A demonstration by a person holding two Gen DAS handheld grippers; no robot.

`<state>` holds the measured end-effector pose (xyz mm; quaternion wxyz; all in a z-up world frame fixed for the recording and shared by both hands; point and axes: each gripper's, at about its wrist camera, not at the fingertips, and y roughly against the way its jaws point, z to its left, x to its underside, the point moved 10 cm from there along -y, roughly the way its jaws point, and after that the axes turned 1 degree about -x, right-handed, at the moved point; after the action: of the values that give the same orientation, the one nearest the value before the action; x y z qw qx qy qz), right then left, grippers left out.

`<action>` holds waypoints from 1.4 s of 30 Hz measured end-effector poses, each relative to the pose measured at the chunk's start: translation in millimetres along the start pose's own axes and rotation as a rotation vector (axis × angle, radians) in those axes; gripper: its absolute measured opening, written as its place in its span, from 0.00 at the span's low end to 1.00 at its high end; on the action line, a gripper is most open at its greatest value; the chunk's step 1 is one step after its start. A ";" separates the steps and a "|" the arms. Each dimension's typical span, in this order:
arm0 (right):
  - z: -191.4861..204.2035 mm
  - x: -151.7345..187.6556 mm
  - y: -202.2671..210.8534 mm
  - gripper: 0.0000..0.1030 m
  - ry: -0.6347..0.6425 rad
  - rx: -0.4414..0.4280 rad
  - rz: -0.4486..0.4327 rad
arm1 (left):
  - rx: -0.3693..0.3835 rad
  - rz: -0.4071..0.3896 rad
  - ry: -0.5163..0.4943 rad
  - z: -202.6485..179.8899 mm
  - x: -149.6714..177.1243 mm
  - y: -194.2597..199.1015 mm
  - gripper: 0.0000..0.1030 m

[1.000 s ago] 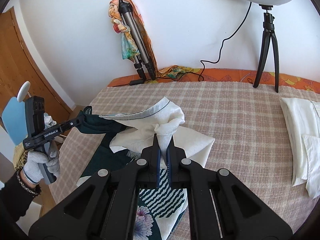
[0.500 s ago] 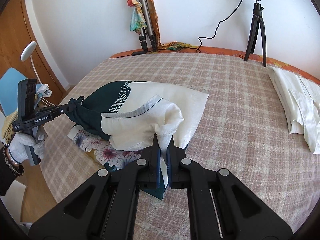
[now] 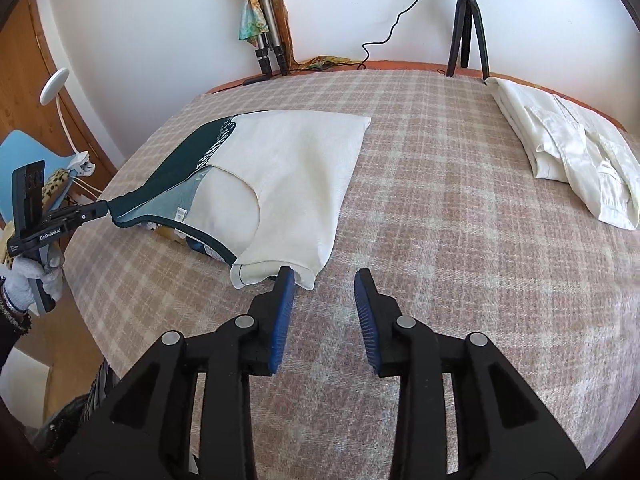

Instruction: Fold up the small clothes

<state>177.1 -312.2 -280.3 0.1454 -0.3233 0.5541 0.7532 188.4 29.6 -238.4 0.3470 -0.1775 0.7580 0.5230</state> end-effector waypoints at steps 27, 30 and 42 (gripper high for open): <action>34.3 3.7 -44.5 0.33 -0.001 -0.063 0.117 | -0.011 0.116 -0.042 -23.4 11.3 -42.1 0.07; 29.2 -9.4 -34.5 0.38 -0.036 -0.105 0.090 | -0.009 0.096 0.019 -13.8 3.2 -34.6 0.15; -32.3 -43.5 -50.2 0.67 -0.350 -0.240 0.073 | 0.224 0.137 0.570 26.0 11.0 -28.4 0.57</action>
<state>249.2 -318.9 -295.0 0.1724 -0.1822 0.4383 0.8631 207.5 43.4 -270.7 0.1018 -0.2261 0.8878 0.3876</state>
